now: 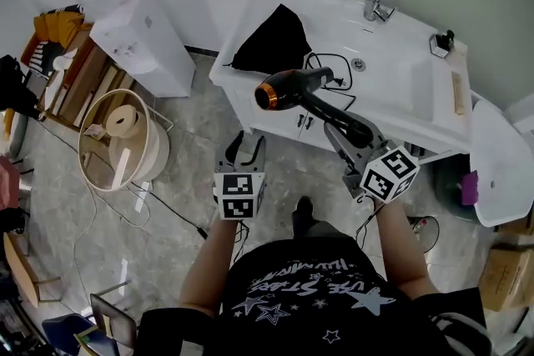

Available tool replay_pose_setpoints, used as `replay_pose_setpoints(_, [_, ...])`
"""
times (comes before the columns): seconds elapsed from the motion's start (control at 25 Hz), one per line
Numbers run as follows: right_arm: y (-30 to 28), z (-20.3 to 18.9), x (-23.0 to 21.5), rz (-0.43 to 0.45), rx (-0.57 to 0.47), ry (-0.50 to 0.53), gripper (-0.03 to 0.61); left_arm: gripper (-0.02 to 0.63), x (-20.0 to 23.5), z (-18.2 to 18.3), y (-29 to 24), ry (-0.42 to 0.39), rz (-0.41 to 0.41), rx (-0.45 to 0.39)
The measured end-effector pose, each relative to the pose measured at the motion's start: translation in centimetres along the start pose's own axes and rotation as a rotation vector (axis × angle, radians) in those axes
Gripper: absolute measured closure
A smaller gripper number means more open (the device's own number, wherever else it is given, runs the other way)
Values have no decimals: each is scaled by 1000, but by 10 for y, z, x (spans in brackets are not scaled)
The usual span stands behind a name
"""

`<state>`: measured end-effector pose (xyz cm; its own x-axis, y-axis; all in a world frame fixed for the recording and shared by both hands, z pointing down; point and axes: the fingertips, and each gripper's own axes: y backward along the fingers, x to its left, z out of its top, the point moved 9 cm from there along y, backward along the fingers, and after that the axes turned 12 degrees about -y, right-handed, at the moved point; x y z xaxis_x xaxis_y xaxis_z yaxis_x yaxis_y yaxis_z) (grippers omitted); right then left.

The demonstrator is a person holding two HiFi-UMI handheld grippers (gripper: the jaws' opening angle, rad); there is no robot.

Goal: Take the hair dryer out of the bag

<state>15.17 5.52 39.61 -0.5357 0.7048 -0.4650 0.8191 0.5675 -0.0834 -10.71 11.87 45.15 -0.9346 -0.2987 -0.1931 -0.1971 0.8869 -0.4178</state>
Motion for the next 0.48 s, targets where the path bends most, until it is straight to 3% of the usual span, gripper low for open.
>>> replay_pose_setpoints(0.48, [22, -12, 18, -48, -61, -15, 430, 414, 0, -10, 30, -10, -13, -18])
